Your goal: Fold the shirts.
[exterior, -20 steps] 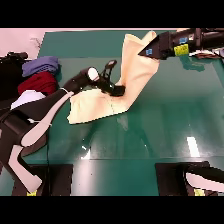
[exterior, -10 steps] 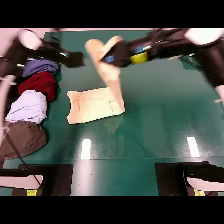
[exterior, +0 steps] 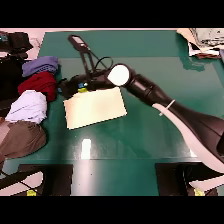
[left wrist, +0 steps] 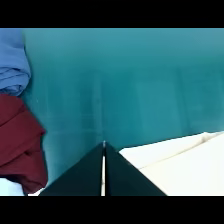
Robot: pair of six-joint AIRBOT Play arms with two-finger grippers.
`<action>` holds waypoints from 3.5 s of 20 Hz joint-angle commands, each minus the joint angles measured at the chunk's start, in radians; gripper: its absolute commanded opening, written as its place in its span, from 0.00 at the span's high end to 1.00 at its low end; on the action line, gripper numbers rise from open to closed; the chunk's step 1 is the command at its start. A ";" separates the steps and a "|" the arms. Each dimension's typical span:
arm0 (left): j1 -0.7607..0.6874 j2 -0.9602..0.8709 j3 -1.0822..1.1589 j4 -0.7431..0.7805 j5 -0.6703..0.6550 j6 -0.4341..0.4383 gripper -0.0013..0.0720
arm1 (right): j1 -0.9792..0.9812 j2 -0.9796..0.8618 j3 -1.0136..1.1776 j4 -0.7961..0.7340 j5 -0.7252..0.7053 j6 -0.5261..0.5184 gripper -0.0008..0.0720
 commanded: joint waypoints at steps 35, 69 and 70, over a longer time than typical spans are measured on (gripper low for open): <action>-0.314 0.011 -0.076 -0.142 0.073 0.016 0.95 | -1.082 0.082 -0.258 -0.141 0.283 0.085 0.96; -0.316 0.011 -0.075 -0.150 0.071 0.009 0.95 | -1.453 0.565 -0.489 -0.383 0.366 0.199 0.34; -0.316 0.011 -0.075 -0.151 0.072 0.008 0.95 | -1.372 0.575 -0.500 -0.384 0.363 0.199 0.33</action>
